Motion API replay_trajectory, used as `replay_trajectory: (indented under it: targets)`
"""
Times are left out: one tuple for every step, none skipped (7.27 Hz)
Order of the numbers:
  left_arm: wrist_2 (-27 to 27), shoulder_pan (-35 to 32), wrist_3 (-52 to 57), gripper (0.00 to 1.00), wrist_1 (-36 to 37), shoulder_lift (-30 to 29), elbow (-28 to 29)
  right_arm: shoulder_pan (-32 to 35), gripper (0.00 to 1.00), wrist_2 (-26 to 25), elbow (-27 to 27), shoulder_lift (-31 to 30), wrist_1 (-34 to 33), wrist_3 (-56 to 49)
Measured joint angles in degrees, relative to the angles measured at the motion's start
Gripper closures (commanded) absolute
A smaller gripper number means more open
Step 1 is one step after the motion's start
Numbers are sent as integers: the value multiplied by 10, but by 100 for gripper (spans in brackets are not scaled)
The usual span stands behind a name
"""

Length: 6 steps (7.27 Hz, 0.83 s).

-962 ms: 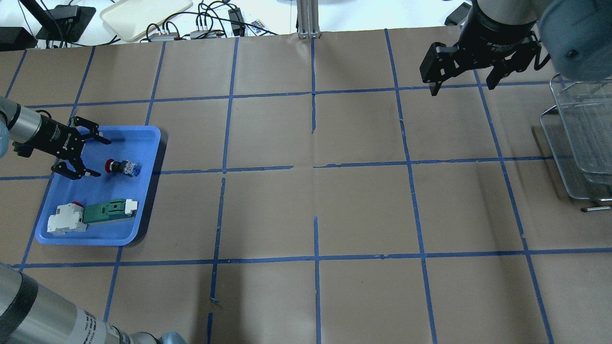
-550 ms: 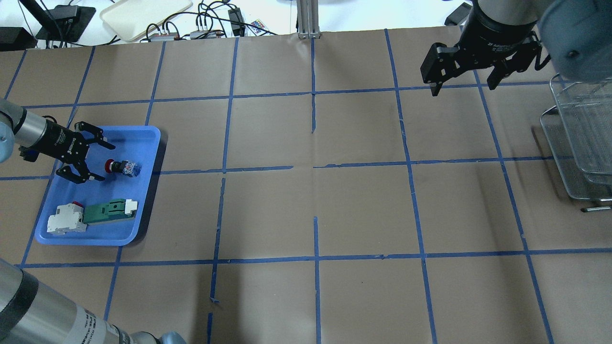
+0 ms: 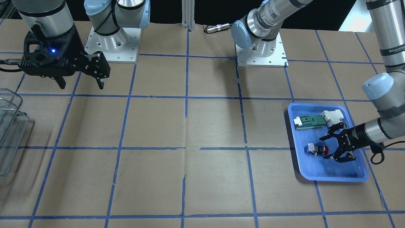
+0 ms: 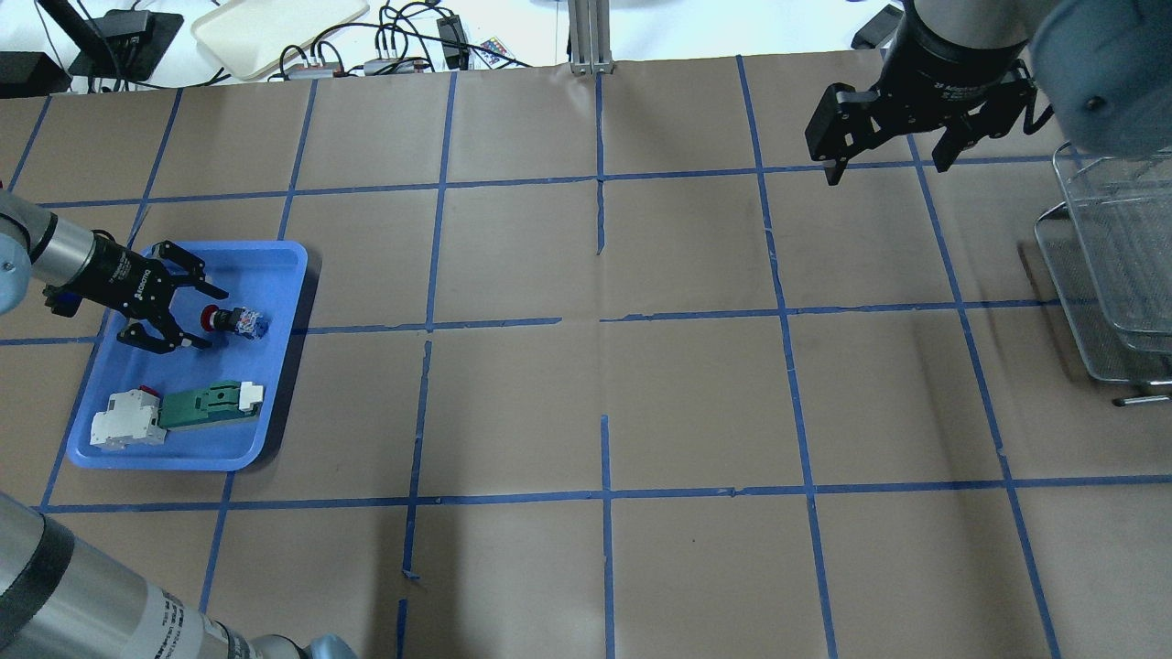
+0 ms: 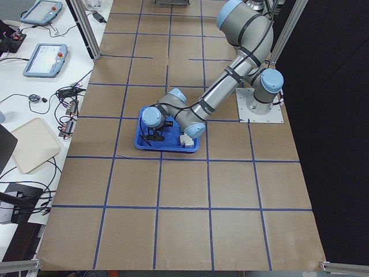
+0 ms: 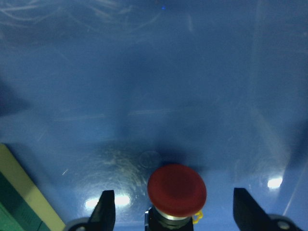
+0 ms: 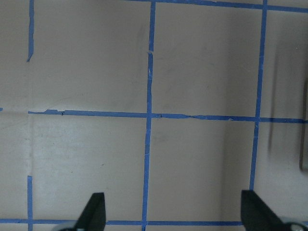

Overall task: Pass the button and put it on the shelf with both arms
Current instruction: 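Lower the left gripper and close it on the red push button, then lift the red push button with the left gripper toward the right gripper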

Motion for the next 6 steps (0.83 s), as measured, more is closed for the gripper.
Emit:
replay_trajectory:
  targets:
    - [0, 0, 0, 41, -1, -2, 0, 0, 0, 0, 0, 0, 0, 0]
    - [0, 0, -3, 41, 0, -2, 1, 0, 0, 0, 0, 0, 0, 0]
    - [0, 0, -6, 41, 0, -3, 1, 0, 0, 0, 0, 0, 0, -1]
    - [0, 0, -8, 41, 1, -4, 1, 0, 0, 0, 0, 1, 0, -2]
    - [0, 0, -9, 41, 2, -4, 1, 0, 0, 0, 0, 0, 0, -2]
    - [0, 0, -10, 41, 4, -5, 1, 0, 0, 1, 0, 0, 0, -2]
